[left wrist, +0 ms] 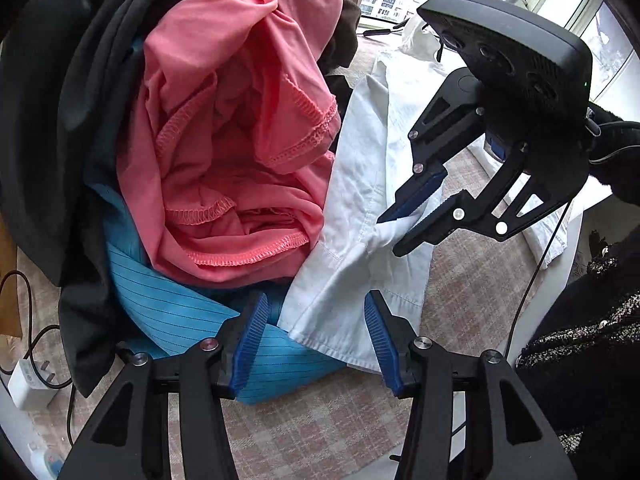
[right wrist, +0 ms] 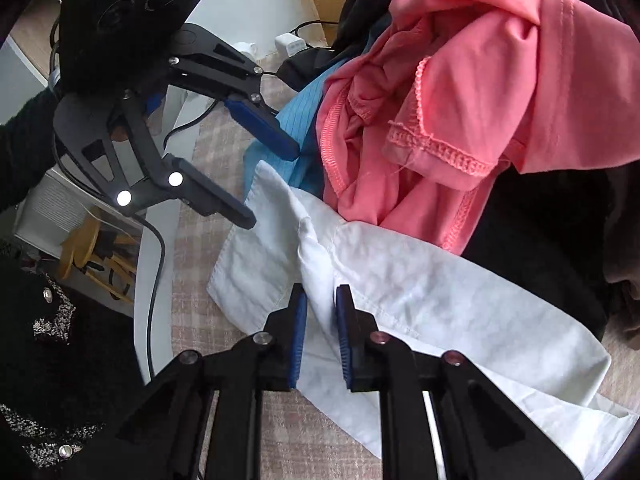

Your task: Fold clothes

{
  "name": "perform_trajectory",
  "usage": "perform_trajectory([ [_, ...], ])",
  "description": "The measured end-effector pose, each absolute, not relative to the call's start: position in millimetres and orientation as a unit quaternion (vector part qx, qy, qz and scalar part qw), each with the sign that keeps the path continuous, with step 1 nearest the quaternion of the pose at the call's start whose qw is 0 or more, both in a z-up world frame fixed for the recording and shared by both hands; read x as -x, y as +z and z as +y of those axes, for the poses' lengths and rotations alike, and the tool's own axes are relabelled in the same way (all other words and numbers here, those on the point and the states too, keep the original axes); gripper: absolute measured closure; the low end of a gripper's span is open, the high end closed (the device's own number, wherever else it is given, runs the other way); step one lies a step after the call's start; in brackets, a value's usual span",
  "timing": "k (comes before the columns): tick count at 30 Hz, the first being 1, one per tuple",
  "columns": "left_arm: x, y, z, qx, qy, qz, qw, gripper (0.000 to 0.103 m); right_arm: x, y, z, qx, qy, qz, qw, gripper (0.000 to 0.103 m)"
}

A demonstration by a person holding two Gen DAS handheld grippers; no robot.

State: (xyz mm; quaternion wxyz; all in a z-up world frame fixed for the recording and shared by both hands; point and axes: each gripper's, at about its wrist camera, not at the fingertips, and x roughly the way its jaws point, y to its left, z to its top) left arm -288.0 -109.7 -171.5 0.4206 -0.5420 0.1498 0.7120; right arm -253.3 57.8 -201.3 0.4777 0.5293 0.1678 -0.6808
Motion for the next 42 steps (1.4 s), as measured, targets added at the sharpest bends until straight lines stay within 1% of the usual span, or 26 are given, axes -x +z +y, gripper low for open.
perform_trajectory([
  [7, 307, -207, -96, 0.586, 0.667, 0.153, 0.434, 0.051, 264, -200, 53, -0.530, -0.666, 0.193, 0.488, 0.088],
  [8, 310, -209, -97, 0.591, 0.663, 0.146, 0.436, 0.051, 260, -200, 54, -0.533, -0.657, 0.199, 0.495, 0.092],
  [9, 311, -209, -99, 0.591, 0.660, 0.136, 0.443, 0.050, 257, -200, 54, -0.535, -0.648, 0.205, 0.502, 0.093],
  [12, 316, -209, -101, 0.592, 0.652, 0.110, 0.461, 0.045, 253, -202, 60, -0.544, -0.635, 0.217, 0.503, 0.093],
  [15, 321, -217, -95, 0.602, 0.640, 0.102, 0.466, 0.044, 263, -207, 64, -0.551, -0.646, 0.207, 0.486, 0.093],
  [17, 322, -222, -91, 0.608, 0.633, 0.096, 0.470, 0.051, 269, -210, 65, -0.552, -0.653, 0.202, 0.477, 0.093],
  [18, 321, -222, -90, 0.608, 0.632, 0.093, 0.472, 0.055, 271, -210, 65, -0.550, -0.657, 0.202, 0.475, 0.093],
  [19, 320, -221, -91, 0.608, 0.632, 0.085, 0.473, 0.062, 271, -210, 65, -0.548, -0.658, 0.205, 0.474, 0.093],
  [20, 320, -220, -93, 0.608, 0.633, 0.075, 0.473, 0.067, 271, -210, 65, -0.546, -0.658, 0.208, 0.474, 0.093],
  [21, 320, -219, -95, 0.611, 0.635, 0.057, 0.469, 0.070, 271, -211, 65, -0.545, -0.659, 0.211, 0.474, 0.093],
  [22, 320, -218, -98, 0.614, 0.637, 0.038, 0.465, 0.078, 271, -211, 64, -0.543, -0.659, 0.214, 0.474, 0.093],
  [23, 319, -217, -101, 0.615, 0.639, 0.020, 0.462, 0.093, 275, -205, 80, -0.545, -0.671, 0.204, 0.460, 0.093],
  [24, 320, -215, -102, 0.613, 0.645, 0.010, 0.455, 0.098, 279, -198, 97, -0.547, -0.685, 0.190, 0.443, 0.093],
  [25, 318, -211, -102, 0.607, 0.657, 0.009, 0.447, 0.099, 284, -191, 115, -0.549, -0.698, 0.177, 0.426, 0.093],
  [28, 298, -184, -100, 0.569, 0.690, 0.030, 0.446, 0.100, 299, -171, 169, -0.551, -0.734, 0.136, 0.372, 0.088],
  [29, 288, -171, -98, 0.556, 0.698, 0.031, 0.450, 0.100, 304, -164, 187, -0.552, -0.745, 0.123, 0.354, 0.080],
  [30, 281, -159, -99, 0.544, 0.704, 0.032, 0.455, 0.100, 309, -157, 204, -0.552, -0.756, 0.109, 0.336, 0.069],
  [32, 268, -135, -99, 0.524, 0.714, 0.036, 0.463, 0.100, 318, -144, 240, -0.550, -0.776, 0.081, 0.298, 0.062],
  [37, 251, -90, -93, 0.502, 0.734, 0.055, 0.455, 0.100, 342, -109, 329, -0.541, -0.817, 0.011, 0.201, 0.062],
  [39, 231, -83, -75, 0.495, 0.734, 0.067, 0.459, 0.100, 362, -121, 358, -0.572, -0.806, -0.005, 0.153, 0.062],
  [40, 225, -84, -70, 0.492, 0.729, 0.071, 0.471, 0.100, 365, -129, 366, -0.582, -0.800, -0.012, 0.144, 0.062],
  [42, 227, -94, -73, 0.510, 0.723, 0.079, 0.460, 0.100, 366, -143, 372, -0.588, -0.796, -0.011, 0.145, 0.062],
])
